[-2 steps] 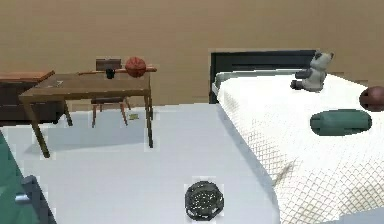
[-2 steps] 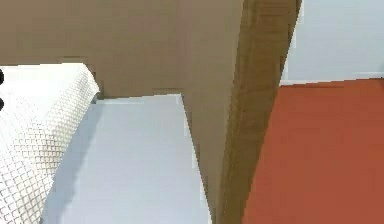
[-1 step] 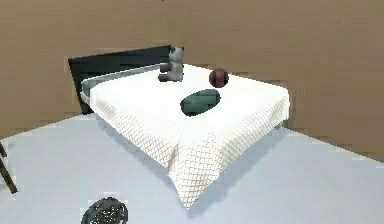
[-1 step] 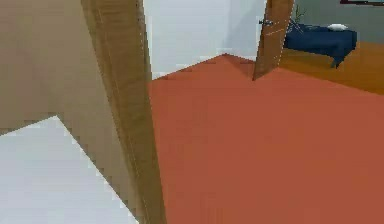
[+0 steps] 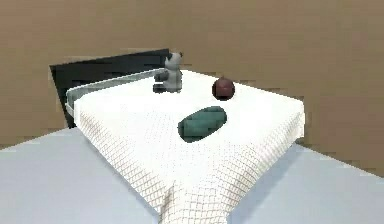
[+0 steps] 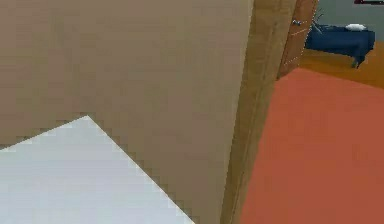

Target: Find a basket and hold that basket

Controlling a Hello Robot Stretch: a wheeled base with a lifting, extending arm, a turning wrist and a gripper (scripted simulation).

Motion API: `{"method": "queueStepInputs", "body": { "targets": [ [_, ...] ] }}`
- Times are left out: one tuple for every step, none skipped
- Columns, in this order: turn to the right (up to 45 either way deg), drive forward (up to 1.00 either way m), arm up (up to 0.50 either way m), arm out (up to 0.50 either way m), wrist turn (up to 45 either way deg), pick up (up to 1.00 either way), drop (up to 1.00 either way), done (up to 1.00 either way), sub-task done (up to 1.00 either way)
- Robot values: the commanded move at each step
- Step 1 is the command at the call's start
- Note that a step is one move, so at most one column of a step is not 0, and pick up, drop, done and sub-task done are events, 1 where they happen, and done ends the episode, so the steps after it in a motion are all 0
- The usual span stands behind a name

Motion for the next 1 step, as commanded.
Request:
{"method": "queueStepInputs", "body": {
  "targets": [
    [-45.0, 0.00, 0.00, 0.00, 0.0, 0.00, 0.00, 0.00, 0.00]
  ]
}}
